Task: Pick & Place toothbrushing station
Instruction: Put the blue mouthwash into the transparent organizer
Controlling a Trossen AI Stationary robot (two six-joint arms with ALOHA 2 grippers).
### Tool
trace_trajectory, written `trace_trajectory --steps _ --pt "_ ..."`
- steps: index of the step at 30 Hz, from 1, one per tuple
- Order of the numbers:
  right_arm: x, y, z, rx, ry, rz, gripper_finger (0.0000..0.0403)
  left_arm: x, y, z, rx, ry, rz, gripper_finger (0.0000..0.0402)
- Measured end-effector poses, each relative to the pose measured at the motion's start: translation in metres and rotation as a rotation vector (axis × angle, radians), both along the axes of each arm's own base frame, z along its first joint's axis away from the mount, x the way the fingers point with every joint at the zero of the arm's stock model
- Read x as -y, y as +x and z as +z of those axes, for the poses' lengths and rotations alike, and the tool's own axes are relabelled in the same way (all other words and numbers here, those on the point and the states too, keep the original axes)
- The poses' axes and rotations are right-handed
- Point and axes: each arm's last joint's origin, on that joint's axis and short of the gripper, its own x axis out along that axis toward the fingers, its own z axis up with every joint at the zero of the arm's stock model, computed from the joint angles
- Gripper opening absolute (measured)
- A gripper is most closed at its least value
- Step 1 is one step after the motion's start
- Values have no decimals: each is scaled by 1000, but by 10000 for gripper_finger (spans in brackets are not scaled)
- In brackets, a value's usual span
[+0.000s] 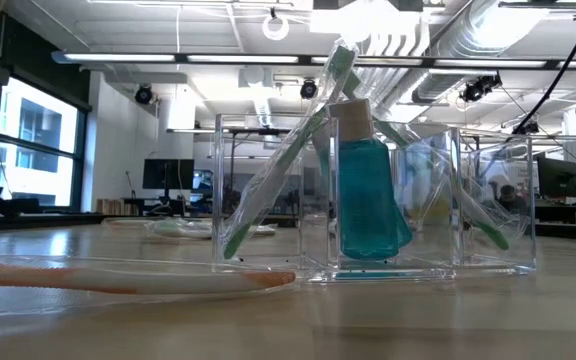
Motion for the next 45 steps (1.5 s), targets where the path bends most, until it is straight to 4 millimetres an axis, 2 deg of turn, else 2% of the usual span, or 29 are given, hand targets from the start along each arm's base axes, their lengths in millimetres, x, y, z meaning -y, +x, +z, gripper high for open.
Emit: trace_trajectory --steps 3,7,10,15,23,29,45 --pt "-6 -6 0 21 -29 -7 171 13 -6 15 -95 11 -29 135" --pt "-12 -12 0 41 -50 -28 171 36 -11 26 -153 -79 -58 135" --pt "-15 -16 0 50 -56 -39 171 56 -18 21 -228 -134 -120 135" --pt "-18 -18 0 76 -66 -54 171 73 -28 10 -318 -212 -49 135" --pt "-19 -19 0 82 -70 -56 171 83 -26 -22 -470 -202 90 135" --pt "-19 -19 0 82 -70 -56 171 96 -20 -41 -583 -206 70 136" --pt "-19 -18 1 94 -76 -56 171 95 -20 -40 -581 -166 17 136"
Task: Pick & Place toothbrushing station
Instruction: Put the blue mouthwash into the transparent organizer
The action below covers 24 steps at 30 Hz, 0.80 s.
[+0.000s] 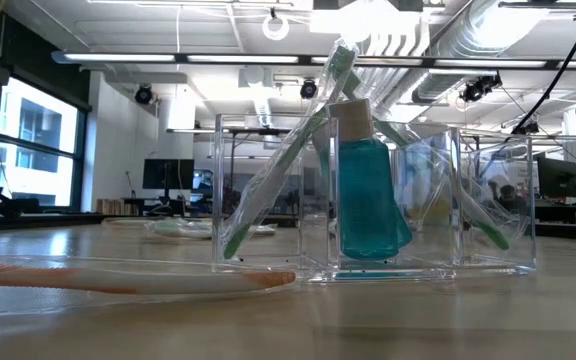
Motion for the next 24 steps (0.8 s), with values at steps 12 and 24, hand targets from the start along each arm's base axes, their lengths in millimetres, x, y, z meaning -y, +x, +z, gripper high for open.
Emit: trace_trajectory --steps 12,24 --pt "0 0 0 6 -9 -2 171 -1 2 1 54 30 50 143" --pt "0 0 0 6 -10 -2 171 -1 1 1 33 8 75 246"
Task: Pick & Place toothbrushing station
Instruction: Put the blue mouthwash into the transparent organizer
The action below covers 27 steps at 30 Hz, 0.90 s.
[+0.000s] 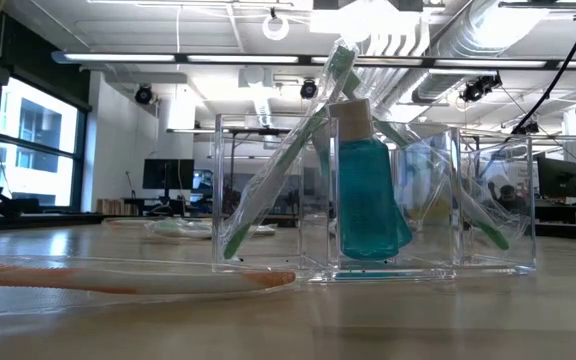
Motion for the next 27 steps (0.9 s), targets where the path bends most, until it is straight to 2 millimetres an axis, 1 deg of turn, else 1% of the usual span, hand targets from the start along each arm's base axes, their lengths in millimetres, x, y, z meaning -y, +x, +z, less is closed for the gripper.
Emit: trace_trajectory --steps 4,11,18,22,27 --pt "0 0 0 0 -1 0 171 1 -1 0 -44 -30 -25 261" --pt "0 0 0 0 -2 0 171 1 -1 0 -52 -39 -26 262" --pt "0 0 0 3 -6 -1 171 5 2 2 -10 -76 -25 262" --pt "0 0 0 3 -6 -2 171 4 2 1 8 -59 0 262" --pt "0 0 0 3 -6 -1 171 2 0 -7 -43 -86 81 262"
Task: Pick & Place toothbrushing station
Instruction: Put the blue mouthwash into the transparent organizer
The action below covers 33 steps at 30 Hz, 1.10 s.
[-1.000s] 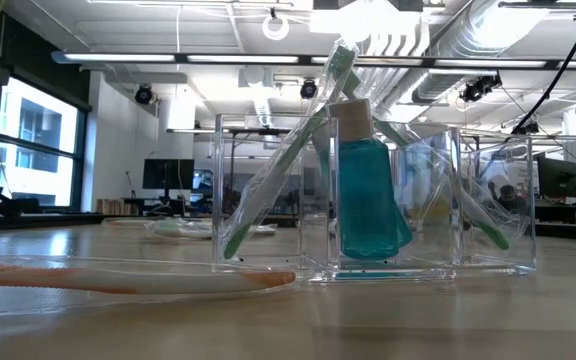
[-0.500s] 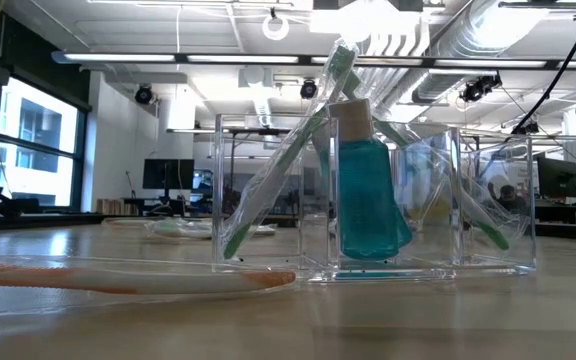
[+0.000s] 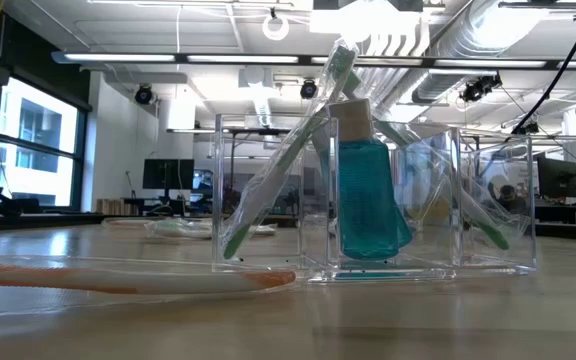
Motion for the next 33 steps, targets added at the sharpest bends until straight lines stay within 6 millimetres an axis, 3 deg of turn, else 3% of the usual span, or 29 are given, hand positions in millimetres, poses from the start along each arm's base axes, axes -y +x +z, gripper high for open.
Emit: trace_trajectory --steps 33 --pt "14 11 0 -18 24 -52 171 15 7 -50 -172 65 12 261"
